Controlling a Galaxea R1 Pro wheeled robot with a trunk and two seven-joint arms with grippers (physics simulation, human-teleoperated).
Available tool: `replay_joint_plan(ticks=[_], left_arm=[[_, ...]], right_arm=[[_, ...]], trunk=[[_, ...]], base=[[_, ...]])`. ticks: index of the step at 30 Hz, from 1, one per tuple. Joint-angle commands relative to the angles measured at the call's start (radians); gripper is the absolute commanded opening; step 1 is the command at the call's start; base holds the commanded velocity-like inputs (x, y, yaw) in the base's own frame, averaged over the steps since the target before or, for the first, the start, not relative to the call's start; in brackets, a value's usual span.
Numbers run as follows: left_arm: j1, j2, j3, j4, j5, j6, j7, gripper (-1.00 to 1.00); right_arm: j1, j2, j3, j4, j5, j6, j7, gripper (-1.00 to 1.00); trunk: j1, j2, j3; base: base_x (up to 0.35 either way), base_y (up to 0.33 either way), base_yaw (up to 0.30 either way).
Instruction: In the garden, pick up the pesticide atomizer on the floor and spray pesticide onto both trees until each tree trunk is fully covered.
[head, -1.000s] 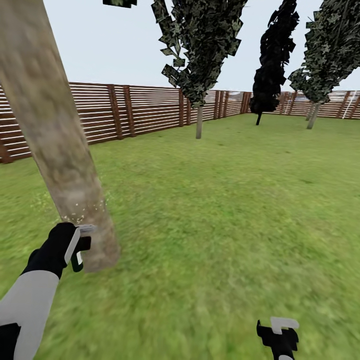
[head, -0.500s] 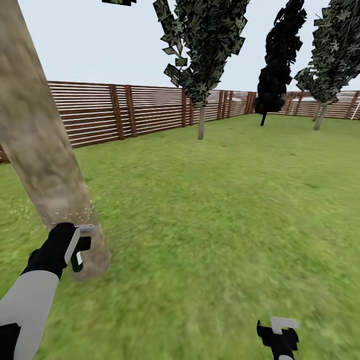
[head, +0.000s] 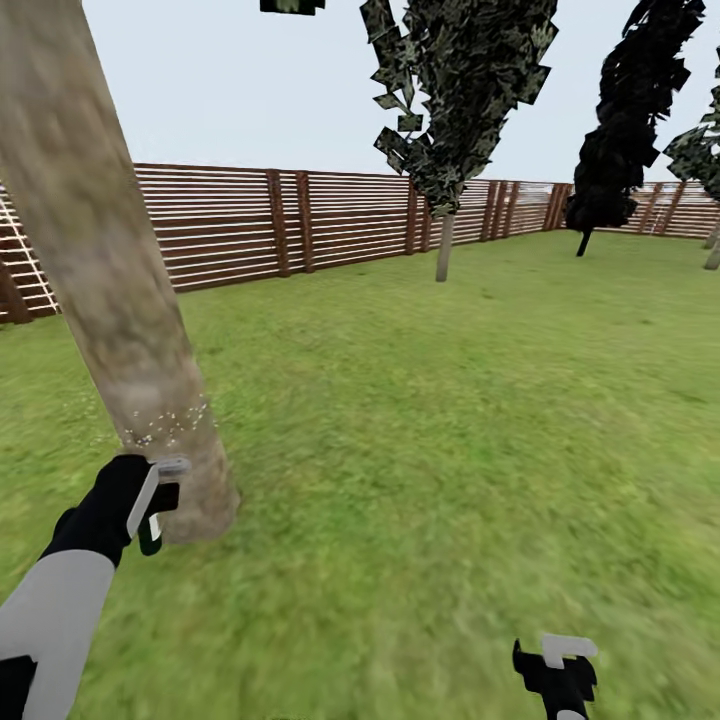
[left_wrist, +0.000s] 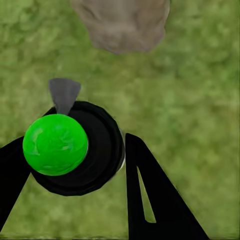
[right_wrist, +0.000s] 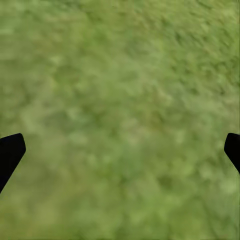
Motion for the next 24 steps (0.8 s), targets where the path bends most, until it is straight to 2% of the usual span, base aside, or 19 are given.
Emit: replay_joint_plan(ticks=[1, 7, 12, 15, 18, 21, 24], left_arm=[[0.005, -0.001, 0.001, -0.001, -0.001, 0.004, 0.002, -1.0], [0.011, -0.008, 0.001, 0.026, 0.006, -0.007, 0.0, -1.0], [0.012, -0.011, 0.003, 0.078, -0.002, -0.077, 0.003, -1.0], [0.016, -0.007, 0.006, 0.088, -0.006, -0.079, 0.009, -1.0], [0.056, -0.001, 0.009, 0.081, -0.003, -0.081, 0.017, -1.0], [0.062, 0.0, 0.01, 0.084, 0.001, -0.08, 0.016, -1.0], [0.063, 0.0, 0.01, 0.08, 0.003, -0.079, 0.014, -1.0]], right_arm=[[-0.001, 0.0, -0.007, 0.002, 0.01, -0.004, -0.003, 1.0], [-0.001, 0.0, -0.007, 0.002, 0.01, -0.004, -0.003, 1.0], [-0.001, 0.0, -0.007, 0.002, 0.01, -0.004, -0.003, 1.0], [-0.001, 0.0, -0.007, 0.002, 0.01, -0.004, -0.003, 1.0], [-0.001, 0.001, -0.007, 0.003, 0.01, -0.004, -0.003, 1.0], [-0.001, 0.003, -0.007, 0.002, 0.01, -0.004, -0.003, 1.0], [-0.001, 0.002, -0.007, 0.003, 0.01, -0.004, -0.003, 1.0]], trunk=[[0.0, 0.0, -0.001], [0.0, 0.0, -0.001], [0.0, 0.0, -0.001], [0.0, 0.0, -0.001], [0.0, 0.0, -0.001], [0.0, 0.0, -0.001], [0.0, 0.0, -0.001]], base=[[-0.015, -0.282, 0.274], [0.121, -0.259, 0.127], [0.176, -0.213, 0.006], [0.038, -0.039, 0.173], [0.004, -0.004, 0.265], [0.0, 0.0, 0.226], [0.145, -0.036, 0.026]])
